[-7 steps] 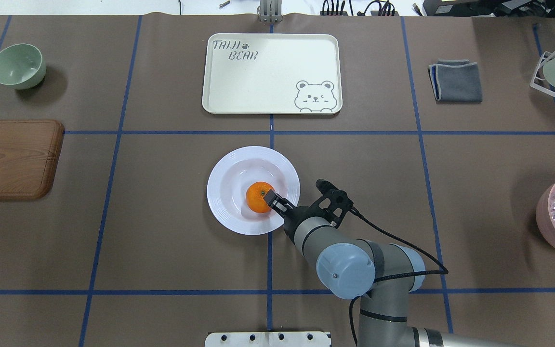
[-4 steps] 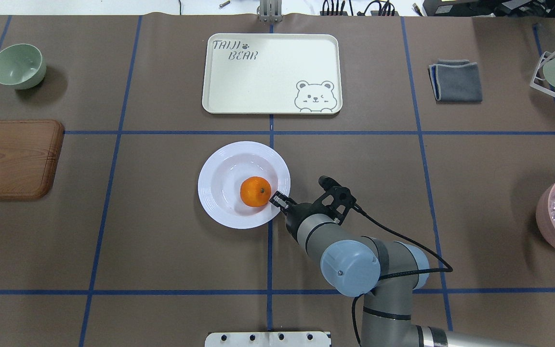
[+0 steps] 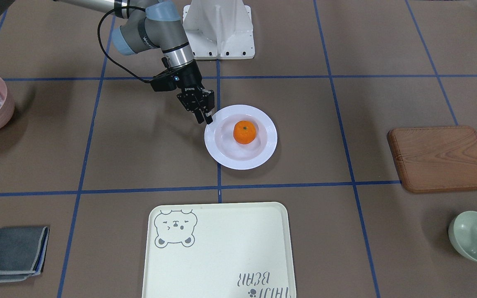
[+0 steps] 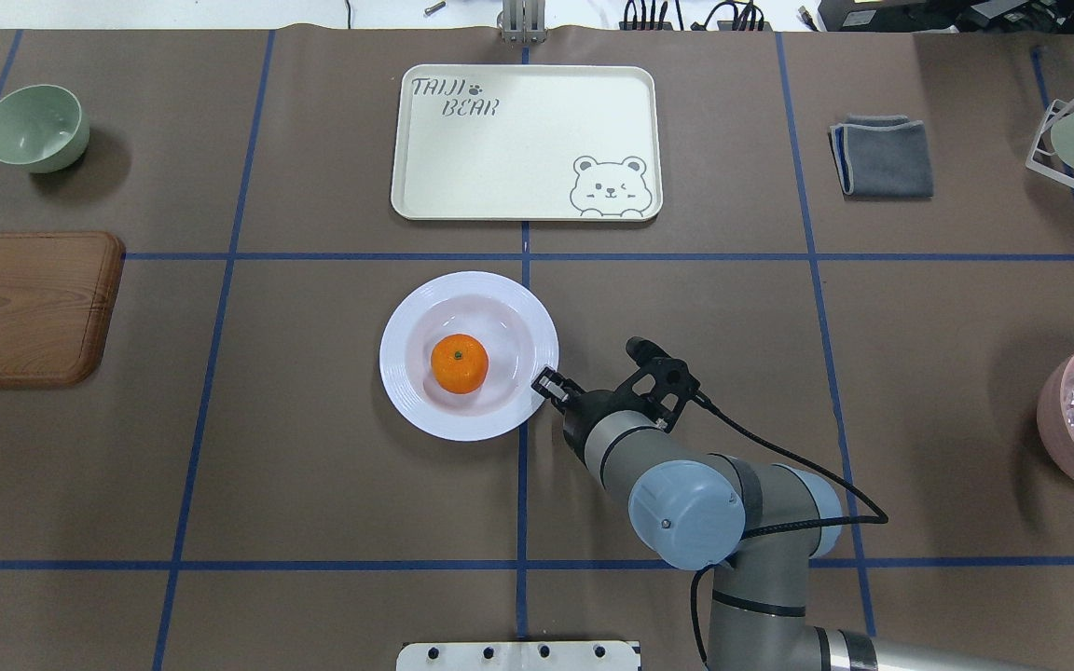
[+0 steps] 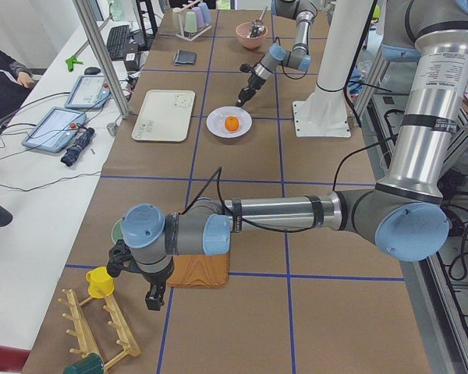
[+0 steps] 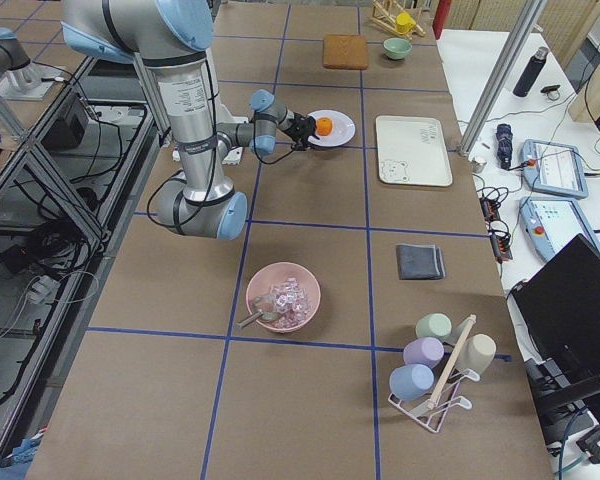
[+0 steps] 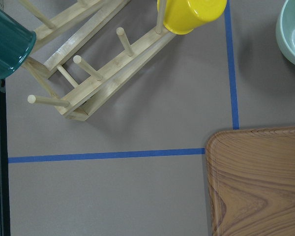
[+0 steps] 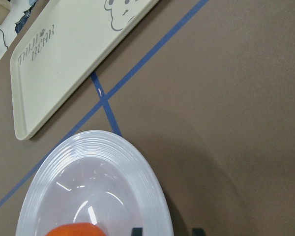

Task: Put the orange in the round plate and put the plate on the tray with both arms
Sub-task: 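Grip the white plate rim nearest the robot with the right gripper, then lift the plate with the orange and carry it onto the cream tray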

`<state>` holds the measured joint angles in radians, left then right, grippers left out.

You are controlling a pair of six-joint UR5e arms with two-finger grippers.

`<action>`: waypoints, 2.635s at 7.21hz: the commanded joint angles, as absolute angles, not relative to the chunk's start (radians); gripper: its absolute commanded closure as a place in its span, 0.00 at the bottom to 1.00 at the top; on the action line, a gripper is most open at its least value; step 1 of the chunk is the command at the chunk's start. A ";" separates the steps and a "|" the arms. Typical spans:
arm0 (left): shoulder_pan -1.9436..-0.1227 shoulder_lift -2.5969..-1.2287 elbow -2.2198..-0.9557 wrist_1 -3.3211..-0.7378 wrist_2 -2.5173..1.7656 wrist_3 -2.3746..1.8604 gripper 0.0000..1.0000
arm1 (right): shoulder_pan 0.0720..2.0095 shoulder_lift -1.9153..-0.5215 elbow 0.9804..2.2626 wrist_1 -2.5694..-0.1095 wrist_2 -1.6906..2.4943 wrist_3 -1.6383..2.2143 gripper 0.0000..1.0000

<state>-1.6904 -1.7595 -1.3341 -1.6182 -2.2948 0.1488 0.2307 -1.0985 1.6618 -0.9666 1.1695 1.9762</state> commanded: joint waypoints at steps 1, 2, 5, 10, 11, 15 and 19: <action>-1.690 -1.759 -1.330 -1.618 -2.295 0.149 0.01 | 0.229 -1.071 1.634 -0.974 1.169 1.977 0.34; -1.690 -1.759 -1.330 -1.620 -2.295 0.150 0.01 | 0.230 -1.051 1.619 -0.976 1.167 1.985 0.35; -1.689 -1.753 -1.327 -1.621 -2.296 0.150 0.01 | 0.229 -1.000 1.550 -0.974 1.164 1.988 0.46; -1.689 -1.753 -1.327 -1.621 -2.296 0.150 0.01 | 0.230 -0.985 1.534 -0.977 1.172 1.974 1.00; -1.689 -1.753 -1.327 -1.621 -2.296 0.150 0.01 | 0.241 -0.992 1.567 -0.980 1.183 1.970 1.00; -1.689 -1.753 -1.328 -1.621 -2.296 0.147 0.01 | 0.271 -1.012 1.713 -1.054 1.204 1.979 1.00; -1.689 -1.753 -1.331 -1.621 -2.296 0.147 0.01 | 0.339 -1.040 1.713 -0.970 1.207 2.016 1.00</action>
<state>-1.6889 -1.7533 -1.3307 -1.6214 -2.2964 0.1473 0.3219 -1.0199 1.7131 -1.0245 1.2069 2.0045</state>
